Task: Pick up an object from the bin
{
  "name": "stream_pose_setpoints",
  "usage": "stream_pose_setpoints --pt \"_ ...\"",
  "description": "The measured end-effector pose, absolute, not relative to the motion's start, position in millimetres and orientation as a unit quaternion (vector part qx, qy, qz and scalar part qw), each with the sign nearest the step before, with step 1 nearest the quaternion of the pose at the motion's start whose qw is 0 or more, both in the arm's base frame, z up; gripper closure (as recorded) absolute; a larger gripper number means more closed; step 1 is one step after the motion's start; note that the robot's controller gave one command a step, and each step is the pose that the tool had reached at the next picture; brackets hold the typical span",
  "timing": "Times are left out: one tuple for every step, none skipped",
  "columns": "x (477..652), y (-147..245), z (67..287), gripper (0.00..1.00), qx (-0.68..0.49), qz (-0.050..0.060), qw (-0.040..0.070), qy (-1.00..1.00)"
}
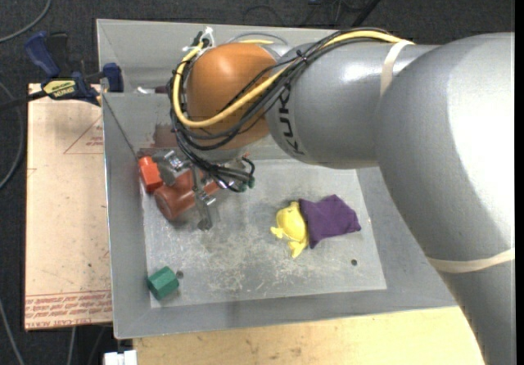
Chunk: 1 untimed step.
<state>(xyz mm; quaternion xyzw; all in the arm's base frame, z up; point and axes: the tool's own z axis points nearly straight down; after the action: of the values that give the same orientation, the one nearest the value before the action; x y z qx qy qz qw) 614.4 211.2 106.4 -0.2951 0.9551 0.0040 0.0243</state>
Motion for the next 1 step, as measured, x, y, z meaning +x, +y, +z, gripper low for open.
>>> stream_pose_setpoints --pt "622.3 218.2 83.5 0.00 -0.337 0.003 0.024 0.941"
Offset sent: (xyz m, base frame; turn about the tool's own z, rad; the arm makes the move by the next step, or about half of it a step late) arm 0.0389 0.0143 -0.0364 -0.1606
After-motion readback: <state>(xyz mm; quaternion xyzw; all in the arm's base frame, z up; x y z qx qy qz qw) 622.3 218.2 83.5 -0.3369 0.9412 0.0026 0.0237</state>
